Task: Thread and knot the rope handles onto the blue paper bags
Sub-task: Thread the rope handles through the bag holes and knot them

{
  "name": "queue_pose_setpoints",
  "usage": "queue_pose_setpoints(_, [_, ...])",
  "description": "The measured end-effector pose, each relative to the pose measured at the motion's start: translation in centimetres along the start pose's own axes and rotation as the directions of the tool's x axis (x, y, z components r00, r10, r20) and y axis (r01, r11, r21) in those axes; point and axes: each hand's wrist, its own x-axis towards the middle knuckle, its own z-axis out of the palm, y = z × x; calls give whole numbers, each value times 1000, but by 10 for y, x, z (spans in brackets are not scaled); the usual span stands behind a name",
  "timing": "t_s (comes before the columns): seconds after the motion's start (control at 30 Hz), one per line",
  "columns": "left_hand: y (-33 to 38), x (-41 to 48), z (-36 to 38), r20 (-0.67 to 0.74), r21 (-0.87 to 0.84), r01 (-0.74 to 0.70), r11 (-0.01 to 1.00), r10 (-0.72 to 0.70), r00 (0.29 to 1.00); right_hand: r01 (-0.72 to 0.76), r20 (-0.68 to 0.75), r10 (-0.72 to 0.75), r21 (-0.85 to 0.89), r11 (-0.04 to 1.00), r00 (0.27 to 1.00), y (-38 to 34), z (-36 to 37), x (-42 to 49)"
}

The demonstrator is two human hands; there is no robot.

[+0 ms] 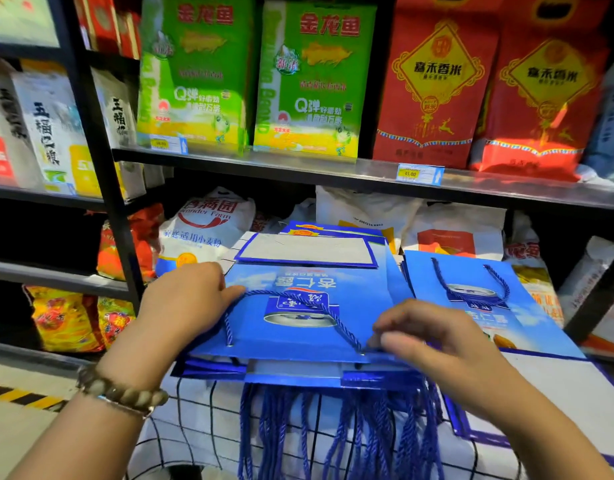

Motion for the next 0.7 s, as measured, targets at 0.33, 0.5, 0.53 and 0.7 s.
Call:
queue_pose_setpoints(0.33, [-10,5,9,-56,-120,83,989,-90,994,-489,-297,391,-594,638,871,31,2,73])
queue_pose_setpoints(0.5, [-20,7,7,-144,-208,25,978,-56,988,-389,-204,347,-230,892,916,34,-9,72])
queue_pose_setpoints(0.53, [-23,7,6,-158,-220,10,975,-46,986,-350,-162,329,-121,929,930,32,-12,69])
queue_pose_setpoints(0.7, [-29,7,2,-180,-347,-47,937,-17,983,-126,-131,95,-250,960,987,25,-22,66])
